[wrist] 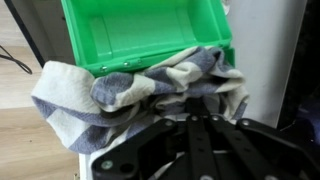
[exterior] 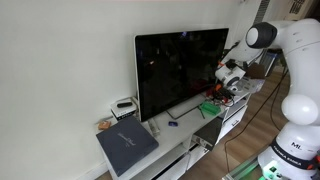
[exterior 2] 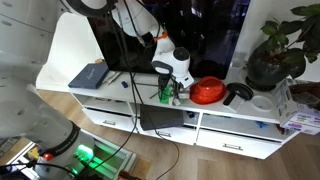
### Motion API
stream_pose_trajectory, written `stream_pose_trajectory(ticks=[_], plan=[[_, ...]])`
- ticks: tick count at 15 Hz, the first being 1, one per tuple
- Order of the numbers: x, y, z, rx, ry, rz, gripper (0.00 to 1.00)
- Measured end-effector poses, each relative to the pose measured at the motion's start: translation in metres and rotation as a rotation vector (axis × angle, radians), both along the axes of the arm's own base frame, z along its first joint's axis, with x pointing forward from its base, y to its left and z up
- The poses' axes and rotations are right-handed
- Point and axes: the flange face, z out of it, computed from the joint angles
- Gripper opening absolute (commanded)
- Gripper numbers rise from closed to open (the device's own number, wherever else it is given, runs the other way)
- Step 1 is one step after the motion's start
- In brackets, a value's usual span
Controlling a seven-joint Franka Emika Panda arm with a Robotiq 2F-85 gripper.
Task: Put the towel into the case
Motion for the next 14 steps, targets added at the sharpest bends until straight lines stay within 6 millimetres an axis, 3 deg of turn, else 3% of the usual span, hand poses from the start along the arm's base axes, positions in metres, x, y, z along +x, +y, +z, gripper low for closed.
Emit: stream_pose_trajectory(ticks=[14], plan=[[0.023, 0.015, -0.027, -0.022, 0.056, 0.038, 0.00]])
